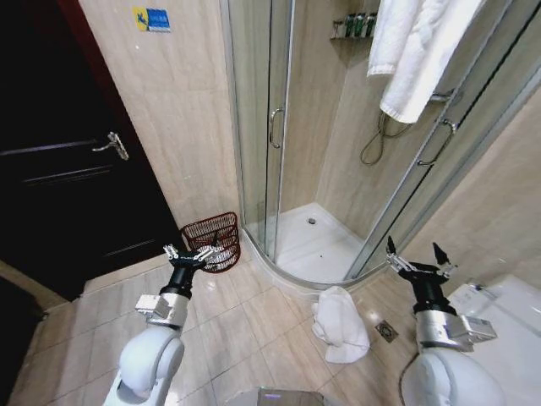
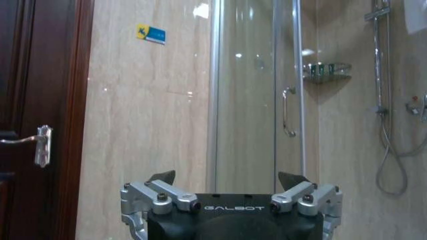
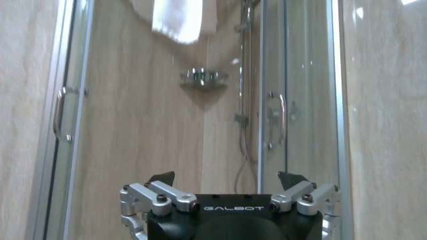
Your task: Discard the used towel into the hamper.
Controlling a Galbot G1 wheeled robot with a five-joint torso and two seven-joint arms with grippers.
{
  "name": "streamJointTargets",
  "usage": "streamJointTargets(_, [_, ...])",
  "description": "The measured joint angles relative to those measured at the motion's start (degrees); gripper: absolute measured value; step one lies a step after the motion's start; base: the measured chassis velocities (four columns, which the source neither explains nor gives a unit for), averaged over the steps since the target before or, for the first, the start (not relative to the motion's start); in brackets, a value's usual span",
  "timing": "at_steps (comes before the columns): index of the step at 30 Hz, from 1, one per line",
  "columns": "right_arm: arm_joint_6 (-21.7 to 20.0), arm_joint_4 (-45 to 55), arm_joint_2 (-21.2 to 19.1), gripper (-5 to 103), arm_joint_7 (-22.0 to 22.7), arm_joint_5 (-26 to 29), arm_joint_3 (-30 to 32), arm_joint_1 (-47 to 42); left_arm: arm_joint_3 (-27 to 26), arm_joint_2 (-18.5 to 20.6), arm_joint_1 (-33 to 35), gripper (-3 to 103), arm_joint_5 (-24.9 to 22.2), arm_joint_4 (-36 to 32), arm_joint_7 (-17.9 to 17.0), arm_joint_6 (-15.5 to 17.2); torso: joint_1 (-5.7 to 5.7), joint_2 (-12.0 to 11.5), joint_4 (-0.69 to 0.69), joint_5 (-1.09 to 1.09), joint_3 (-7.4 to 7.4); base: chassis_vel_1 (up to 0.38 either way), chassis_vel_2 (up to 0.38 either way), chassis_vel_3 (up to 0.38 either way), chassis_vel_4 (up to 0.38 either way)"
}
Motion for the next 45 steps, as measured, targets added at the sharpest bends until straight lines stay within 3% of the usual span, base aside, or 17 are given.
streamJointTargets(5, [-0.8, 2.0, 1.9, 100, 0.0, -0.6, -0.1, 0.7, 0.5, -0.2, -1.1, 100, 0.6, 0.2, -0.2, 0.3, 0.65, 1.4, 0.0, 0.0, 0.8, 0.0, 0.0, 0.0, 0.0])
streamJointTargets(15, [-1.8, 6.1, 2.0, 100, 1.3, -0.2, 0.7, -1.6, 1.2, 0.7, -2.5, 100, 2.3, -2.4, -0.3, 2.2, 1.83, 4.1, 0.0, 0.0, 2.29, 0.0, 0.0, 0.0, 0.0])
streamJointTargets(19, [-4.6, 6.4, 0.7, 100, 2.6, 1.7, 0.1, -1.2, 1.1, 1.6, -2.5, 100, 2.2, -2.7, -1.3, 2.4, 2.53, 5.6, 0.0, 0.0, 3.12, 0.0, 0.0, 0.0, 0.0])
streamJointTargets(31, [-5.5, 6.4, -1.0, 100, 3.4, 2.9, 0.7, -0.1, -0.5, 4.0, -5.0, 100, -0.6, -3.4, -3.7, 3.8, 4.08, 9.1, 0.0, 0.01, 5.01, 0.0, 0.0, 0.0, 0.0])
streamJointTargets(45, [-6.4, 6.3, -1.9, 100, 3.2, 2.5, -0.8, 2.6, -1.4, 3.9, -4.7, 100, -0.5, -2.7, -4.1, 3.2, 5.91, 13.1, 0.0, 0.0, 7.21, 0.0, 0.0, 0.0, 0.0])
